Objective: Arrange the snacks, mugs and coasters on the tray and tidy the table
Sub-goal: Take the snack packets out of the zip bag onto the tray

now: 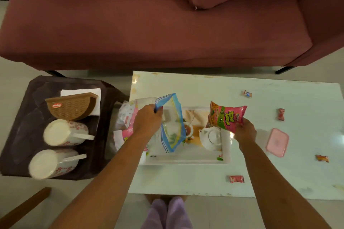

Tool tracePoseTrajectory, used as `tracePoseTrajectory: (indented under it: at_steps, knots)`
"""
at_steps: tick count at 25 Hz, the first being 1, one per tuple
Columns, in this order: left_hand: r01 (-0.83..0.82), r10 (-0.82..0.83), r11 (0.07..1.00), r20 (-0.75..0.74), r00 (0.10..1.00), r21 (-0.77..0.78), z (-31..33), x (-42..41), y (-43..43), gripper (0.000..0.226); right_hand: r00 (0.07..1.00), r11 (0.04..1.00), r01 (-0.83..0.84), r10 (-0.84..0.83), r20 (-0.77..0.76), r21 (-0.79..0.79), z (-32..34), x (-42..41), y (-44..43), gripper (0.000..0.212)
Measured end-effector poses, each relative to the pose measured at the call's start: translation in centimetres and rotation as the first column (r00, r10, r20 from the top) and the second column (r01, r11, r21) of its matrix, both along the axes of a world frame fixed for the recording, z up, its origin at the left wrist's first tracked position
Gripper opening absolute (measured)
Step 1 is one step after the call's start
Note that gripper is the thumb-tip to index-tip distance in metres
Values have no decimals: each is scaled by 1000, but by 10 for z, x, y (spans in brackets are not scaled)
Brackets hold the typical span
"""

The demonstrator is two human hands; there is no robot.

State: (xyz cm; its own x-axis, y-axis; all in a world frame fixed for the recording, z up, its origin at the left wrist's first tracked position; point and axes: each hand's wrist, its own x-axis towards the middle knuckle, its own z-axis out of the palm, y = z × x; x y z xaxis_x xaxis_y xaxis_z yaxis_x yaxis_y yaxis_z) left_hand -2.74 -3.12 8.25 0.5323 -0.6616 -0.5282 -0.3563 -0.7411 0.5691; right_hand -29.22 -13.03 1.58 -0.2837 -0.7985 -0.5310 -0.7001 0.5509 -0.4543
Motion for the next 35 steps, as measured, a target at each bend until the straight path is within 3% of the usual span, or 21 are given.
tracePoseTrajectory:
  at_steps: [7, 12, 14, 15, 17, 19, 20, 22, 24, 25, 29, 32, 35]
  knots:
    - [-20, 18, 996, -23, 1000, -82, -41, -22, -18, 32, 992, 991, -122, 121, 34, 61, -72, -11, -38, 30]
    - [-82, 77, 992, -48, 996, -100, -39, -22, -13, 28, 998, 997, -36, 32, 53, 68, -88, -18, -37, 35]
    - [-102, 97, 989, -50, 994, -105, -38, -20, -9, 29, 999, 997, -1, 4, -53, 73, -82, -12, -34, 43]
    - [-109, 103, 988, -52, 993, -110, -38, -19, -8, 29, 993, 999, 7, -3, -117, 31, -75, -5, -31, 46]
    - [-120, 114, 986, -60, 992, -113, -34, -18, -5, 28, 986, 976, -51, 16, -166, -213, -52, 21, -17, 43]
    - [-132, 124, 984, -75, 990, -119, -30, -16, -2, 27, 979, 888, -141, 190, 69, -439, -24, 60, 2, 28]
    - [-136, 127, 983, -80, 989, -122, -27, -16, -1, 27, 911, 888, -180, 313, 270, -423, -7, 83, 15, 21]
    - [-139, 132, 982, -62, 989, -131, -24, -15, 3, 28, 672, 840, -456, 542, 506, -294, 14, 125, 44, 18]
    - [-138, 137, 981, -19, 990, -137, -23, -13, 9, 25, 524, 634, -741, 752, 400, -223, 9, 162, 65, 19]
    - [-141, 142, 980, -4, 990, -142, -22, -11, 13, 23, 516, 586, -786, 798, 312, -197, -4, 178, 69, 20]
    - [-173, 154, 967, -115, 981, -186, -23, -1, 32, 24, 617, 620, -784, 775, 137, 22, -51, 213, 72, 30]
    - [-238, 186, 948, -240, 953, -211, -22, 11, 42, 22, 704, 700, -709, 693, 154, 91, -61, 224, 78, 34]
    - [-298, 240, 935, -276, 931, -194, -20, 21, 48, 27, 728, 730, -681, 665, 168, 61, -65, 234, 86, 23]
